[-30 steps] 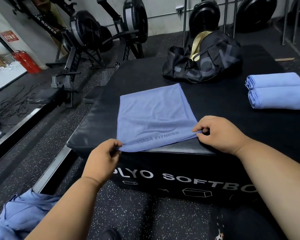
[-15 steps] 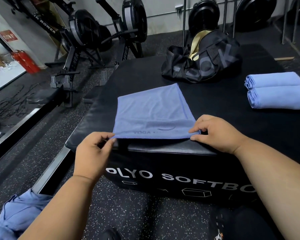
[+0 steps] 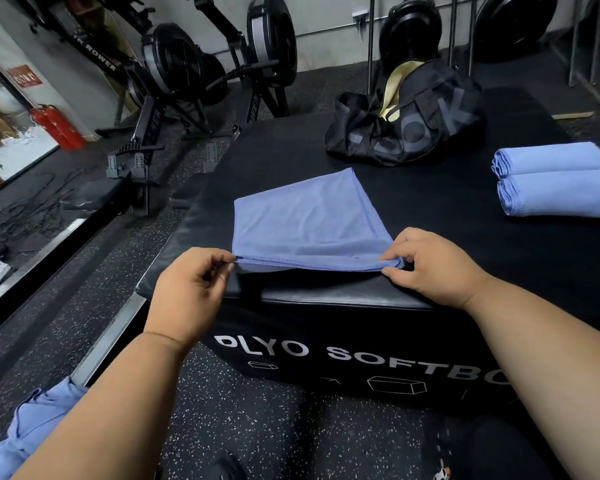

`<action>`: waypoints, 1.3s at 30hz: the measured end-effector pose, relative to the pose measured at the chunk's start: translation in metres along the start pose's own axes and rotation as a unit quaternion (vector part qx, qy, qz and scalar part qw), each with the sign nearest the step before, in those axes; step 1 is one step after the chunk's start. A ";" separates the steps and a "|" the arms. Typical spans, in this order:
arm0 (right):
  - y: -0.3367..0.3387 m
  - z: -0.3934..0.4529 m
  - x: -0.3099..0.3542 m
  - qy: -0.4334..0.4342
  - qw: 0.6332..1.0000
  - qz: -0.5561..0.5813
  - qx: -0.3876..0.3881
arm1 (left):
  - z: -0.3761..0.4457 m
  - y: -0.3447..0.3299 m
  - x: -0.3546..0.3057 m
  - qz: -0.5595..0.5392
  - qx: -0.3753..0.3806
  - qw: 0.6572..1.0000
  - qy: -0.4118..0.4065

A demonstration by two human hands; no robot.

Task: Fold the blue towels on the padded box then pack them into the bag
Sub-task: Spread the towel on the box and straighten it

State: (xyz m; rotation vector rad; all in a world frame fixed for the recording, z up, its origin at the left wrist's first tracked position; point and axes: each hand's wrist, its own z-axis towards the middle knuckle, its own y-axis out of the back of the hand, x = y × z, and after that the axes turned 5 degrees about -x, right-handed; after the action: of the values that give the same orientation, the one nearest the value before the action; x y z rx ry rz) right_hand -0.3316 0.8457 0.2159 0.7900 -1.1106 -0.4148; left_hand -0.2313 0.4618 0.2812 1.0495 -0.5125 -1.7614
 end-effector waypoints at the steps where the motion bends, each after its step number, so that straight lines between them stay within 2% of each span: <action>1: 0.000 0.000 0.000 0.000 1.000 -0.002 -0.002 | 0.002 0.001 0.000 0.008 0.005 1.000 -0.005; 5: -0.001 0.002 -0.001 -0.005 1.000 -0.007 -0.003 | 0.010 0.004 0.000 0.033 0.019 0.999 -0.012; 15: 0.000 0.004 -0.005 0.004 1.000 0.019 0.003 | 0.008 0.010 0.004 -0.015 0.010 0.997 0.079; 22: 0.002 0.005 -0.007 0.013 1.000 0.011 -0.002 | 0.007 0.016 0.009 -0.025 0.003 0.997 0.077; 28: -0.004 0.007 -0.006 0.028 0.998 -0.050 -0.004 | 0.004 0.015 0.007 -0.026 0.004 0.996 0.085; 39: -0.007 0.007 0.001 0.004 0.999 -0.008 -0.052 | -0.002 0.014 0.011 -0.040 0.005 0.995 0.087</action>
State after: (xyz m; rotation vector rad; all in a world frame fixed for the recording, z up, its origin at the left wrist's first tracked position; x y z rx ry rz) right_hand -0.3366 0.8376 0.2129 0.7091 -1.0671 -0.4773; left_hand -0.2238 0.4458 0.2858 1.2338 -0.3753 -1.7188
